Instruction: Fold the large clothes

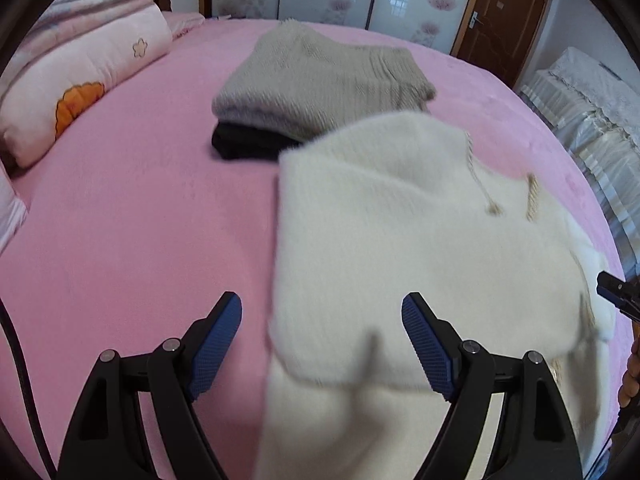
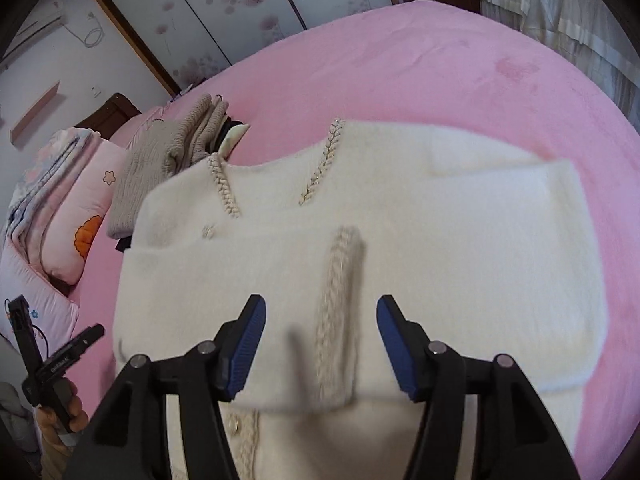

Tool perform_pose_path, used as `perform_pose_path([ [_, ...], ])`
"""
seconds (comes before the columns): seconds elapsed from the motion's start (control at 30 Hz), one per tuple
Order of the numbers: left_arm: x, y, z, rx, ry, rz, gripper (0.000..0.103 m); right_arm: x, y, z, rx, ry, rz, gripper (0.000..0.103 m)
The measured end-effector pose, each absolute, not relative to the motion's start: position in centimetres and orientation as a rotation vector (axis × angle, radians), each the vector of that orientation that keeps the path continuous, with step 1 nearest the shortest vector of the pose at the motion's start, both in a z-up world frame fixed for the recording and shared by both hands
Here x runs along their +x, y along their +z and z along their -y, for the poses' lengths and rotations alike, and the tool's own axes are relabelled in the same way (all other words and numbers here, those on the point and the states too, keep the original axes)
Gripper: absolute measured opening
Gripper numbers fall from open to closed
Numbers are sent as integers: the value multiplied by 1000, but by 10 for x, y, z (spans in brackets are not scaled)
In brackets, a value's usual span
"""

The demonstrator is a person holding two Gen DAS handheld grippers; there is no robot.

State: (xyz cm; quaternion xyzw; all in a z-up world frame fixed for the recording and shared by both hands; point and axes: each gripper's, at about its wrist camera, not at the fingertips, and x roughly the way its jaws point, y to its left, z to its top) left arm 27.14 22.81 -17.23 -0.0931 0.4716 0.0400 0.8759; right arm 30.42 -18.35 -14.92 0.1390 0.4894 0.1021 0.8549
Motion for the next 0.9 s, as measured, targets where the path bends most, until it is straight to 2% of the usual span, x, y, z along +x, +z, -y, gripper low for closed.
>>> perform_pose_path([
  [0.1, 302, -179, -235, -141, 98, -982, 81, 333, -164, 181, 262, 188, -1064, 58],
  [0.27, 350, -208, -249, -166, 63, -1091, 81, 350, -193, 177, 271, 180, -1109, 56],
  [0.33, 360, -221, -253, -205, 20, -1129, 81, 345, -194, 168, 244, 206, -1087, 31],
  [0.37, 364, -226, -255, -225, 7, -1138, 81, 344, -195, 164, 218, 200, -1092, 25],
  [0.43, 370, -232, -261, -280, -19, -1136, 80, 340, -192, 156, 157, 197, -1068, 19],
  [0.47, 372, -233, -264, -318, -38, -1129, 73, 338, -191, 153, 132, 197, -1060, 17],
  [0.5, 373, -232, -266, -357, -75, -1117, 48, 336, -188, 152, 116, 197, -1053, 16],
  [0.6, 370, -220, -264, -319, -21, -1077, 15, 330, -172, 147, 58, 194, -999, 14],
  [0.77, 355, -190, -257, -270, 35, -951, 12, 329, -129, 137, 6, 210, -819, 14],
  [0.9, 350, -186, -259, -317, 84, -871, 12, 351, -129, 135, 1, 150, -786, 14],
])
